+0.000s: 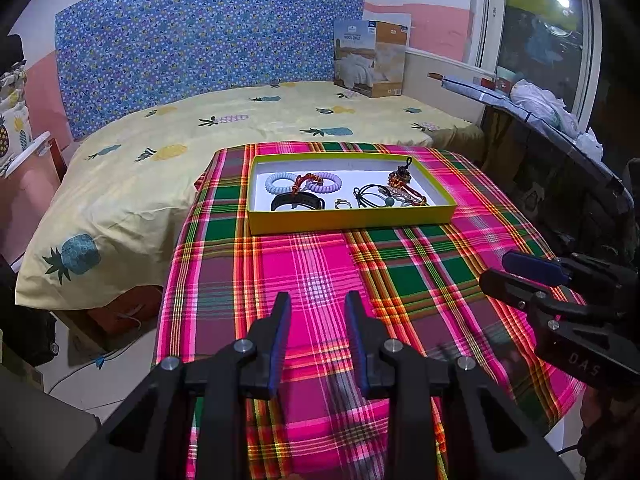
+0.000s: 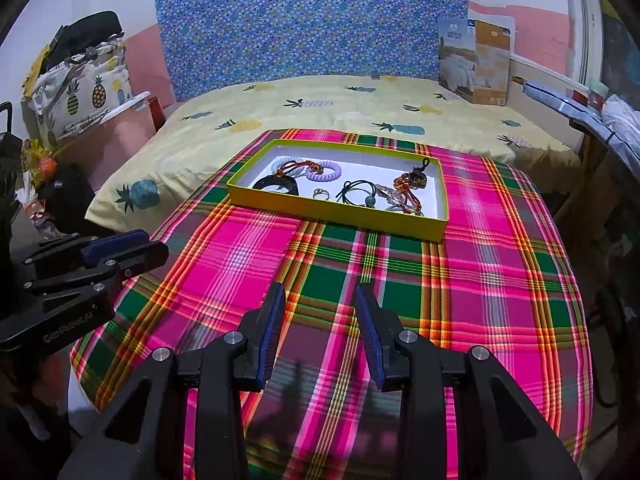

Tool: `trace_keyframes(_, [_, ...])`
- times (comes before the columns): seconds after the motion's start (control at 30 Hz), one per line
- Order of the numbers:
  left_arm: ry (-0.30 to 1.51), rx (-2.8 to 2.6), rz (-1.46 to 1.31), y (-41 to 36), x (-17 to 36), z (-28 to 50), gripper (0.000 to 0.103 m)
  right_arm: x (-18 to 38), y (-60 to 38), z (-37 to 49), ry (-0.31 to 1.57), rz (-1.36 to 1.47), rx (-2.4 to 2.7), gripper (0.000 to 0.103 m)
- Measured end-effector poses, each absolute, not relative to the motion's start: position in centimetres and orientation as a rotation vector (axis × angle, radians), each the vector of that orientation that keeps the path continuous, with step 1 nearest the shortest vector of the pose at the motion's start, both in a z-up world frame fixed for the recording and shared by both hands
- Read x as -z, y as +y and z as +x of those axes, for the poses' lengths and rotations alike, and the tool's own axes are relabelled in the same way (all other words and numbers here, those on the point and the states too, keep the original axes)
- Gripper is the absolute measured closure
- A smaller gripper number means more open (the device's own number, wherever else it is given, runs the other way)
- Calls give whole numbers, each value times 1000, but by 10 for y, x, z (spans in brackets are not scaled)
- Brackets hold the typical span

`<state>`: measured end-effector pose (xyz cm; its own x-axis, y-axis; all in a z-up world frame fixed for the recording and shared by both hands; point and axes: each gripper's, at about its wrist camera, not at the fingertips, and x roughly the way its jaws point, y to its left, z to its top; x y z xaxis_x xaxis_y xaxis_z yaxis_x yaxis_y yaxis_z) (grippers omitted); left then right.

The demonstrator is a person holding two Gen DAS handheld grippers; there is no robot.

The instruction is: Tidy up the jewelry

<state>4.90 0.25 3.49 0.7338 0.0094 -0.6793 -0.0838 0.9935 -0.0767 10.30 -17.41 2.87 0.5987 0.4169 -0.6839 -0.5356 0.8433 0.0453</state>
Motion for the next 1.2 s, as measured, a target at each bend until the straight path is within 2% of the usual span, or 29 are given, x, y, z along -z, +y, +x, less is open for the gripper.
trace_keyframes(1.2, [751,-62,-106,5,-34,51,74,-26,-171,102,756,-172,-560,66])
